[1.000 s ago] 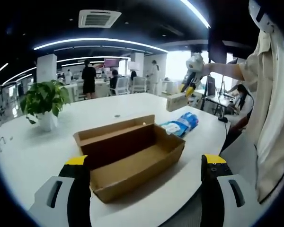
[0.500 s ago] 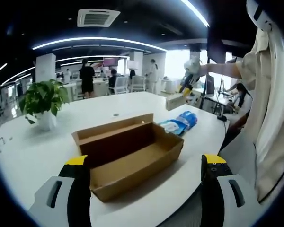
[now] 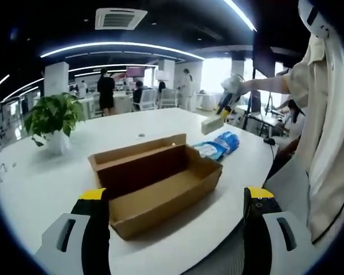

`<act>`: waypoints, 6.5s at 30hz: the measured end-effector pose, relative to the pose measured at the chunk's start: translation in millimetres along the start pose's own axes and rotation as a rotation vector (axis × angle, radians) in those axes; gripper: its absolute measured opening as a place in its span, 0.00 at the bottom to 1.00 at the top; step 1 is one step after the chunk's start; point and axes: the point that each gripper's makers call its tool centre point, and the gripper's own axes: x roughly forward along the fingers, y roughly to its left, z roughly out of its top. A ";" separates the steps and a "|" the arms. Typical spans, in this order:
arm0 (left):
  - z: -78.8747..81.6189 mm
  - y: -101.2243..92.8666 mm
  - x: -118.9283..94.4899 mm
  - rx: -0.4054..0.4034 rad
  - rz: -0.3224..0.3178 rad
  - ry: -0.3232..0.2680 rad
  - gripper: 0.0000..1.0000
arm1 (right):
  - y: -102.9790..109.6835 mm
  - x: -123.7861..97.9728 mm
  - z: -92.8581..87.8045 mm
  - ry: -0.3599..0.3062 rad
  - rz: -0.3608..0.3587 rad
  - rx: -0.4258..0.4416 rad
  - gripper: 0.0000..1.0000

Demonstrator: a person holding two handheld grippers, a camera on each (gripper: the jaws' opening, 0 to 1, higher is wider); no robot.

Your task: Operate the shoe box by opening the lid, removing the specified soft item, and placing it in the target area until the item is outside and the box remains undamaged.

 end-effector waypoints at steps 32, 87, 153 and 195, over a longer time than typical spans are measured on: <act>-8.0 2.0 2.4 -0.018 0.017 0.028 1.00 | -17.5 40.4 -69.3 0.188 -0.016 -0.041 0.15; -13.2 17.2 2.1 -0.022 0.040 0.061 0.96 | -33.4 46.6 -110.0 0.360 -0.036 -0.247 0.21; -8.5 79.8 86.0 0.176 -0.230 0.371 0.75 | 109.9 -29.4 -4.4 -0.262 -0.360 0.502 0.96; -67.1 62.6 116.5 0.612 -0.543 0.727 0.56 | 180.1 -40.1 31.3 -0.414 -0.422 0.647 0.96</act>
